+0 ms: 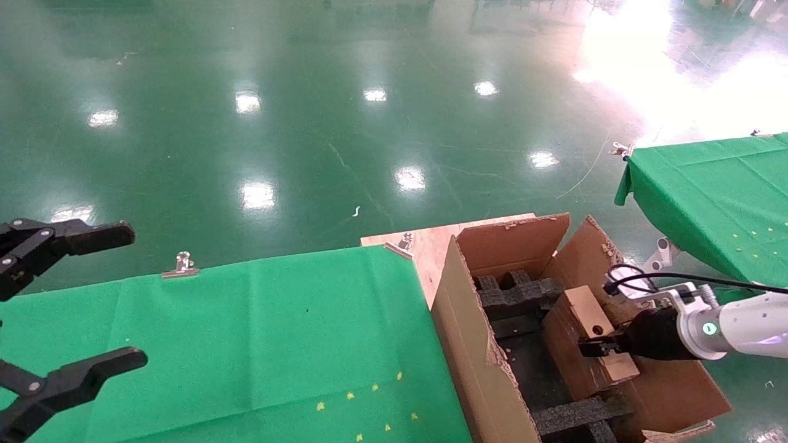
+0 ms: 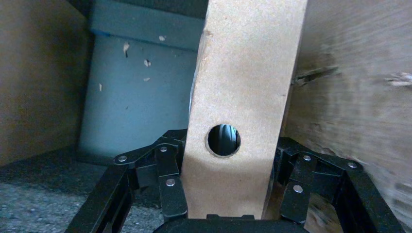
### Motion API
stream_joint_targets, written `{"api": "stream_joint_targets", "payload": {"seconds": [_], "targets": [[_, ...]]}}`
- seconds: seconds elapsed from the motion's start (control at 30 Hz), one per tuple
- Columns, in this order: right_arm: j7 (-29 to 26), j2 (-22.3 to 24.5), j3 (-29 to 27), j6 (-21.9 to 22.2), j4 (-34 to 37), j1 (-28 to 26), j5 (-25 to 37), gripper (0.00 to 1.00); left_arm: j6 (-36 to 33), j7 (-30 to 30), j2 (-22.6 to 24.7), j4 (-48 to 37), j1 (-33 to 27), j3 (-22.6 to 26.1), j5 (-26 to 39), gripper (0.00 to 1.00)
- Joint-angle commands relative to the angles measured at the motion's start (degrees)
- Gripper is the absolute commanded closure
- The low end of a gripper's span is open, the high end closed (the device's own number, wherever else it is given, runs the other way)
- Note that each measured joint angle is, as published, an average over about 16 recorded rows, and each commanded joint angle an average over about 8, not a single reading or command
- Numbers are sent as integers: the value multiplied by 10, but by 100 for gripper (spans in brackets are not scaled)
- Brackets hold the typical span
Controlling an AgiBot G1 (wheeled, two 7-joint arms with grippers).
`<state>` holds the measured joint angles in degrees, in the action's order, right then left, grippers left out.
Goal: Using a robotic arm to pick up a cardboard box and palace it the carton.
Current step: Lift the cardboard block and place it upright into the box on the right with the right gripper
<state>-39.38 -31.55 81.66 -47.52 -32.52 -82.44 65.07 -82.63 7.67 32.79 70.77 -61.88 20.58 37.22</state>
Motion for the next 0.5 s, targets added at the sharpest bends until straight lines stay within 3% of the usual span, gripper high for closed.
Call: {"api": "stream_joint_targets", "payload": {"seconds": [0.03,0.13,0.17,0.4,0.43,0.5], "targets": [[8,-10,0,1,14,4,-2,100,0,0,0,0,0,0,0,0],[21,-24,-2,-1,35,10,-6,100,0,0,0,0,0,0,0,0],[24,-27,-2,-2,40,11,-7,95,0,0,0,0,0,0,0,0],[39,-45,-4,-9,68,16,-10,9,0,0,0,0,0,0,0,0],[40,-46,-4,-9,70,16,-11,2,0,0,0,0,0,0,0,0],[40,-46,-4,-10,70,16,-11,0,0,0,0,0,0,0,0,0]]}}
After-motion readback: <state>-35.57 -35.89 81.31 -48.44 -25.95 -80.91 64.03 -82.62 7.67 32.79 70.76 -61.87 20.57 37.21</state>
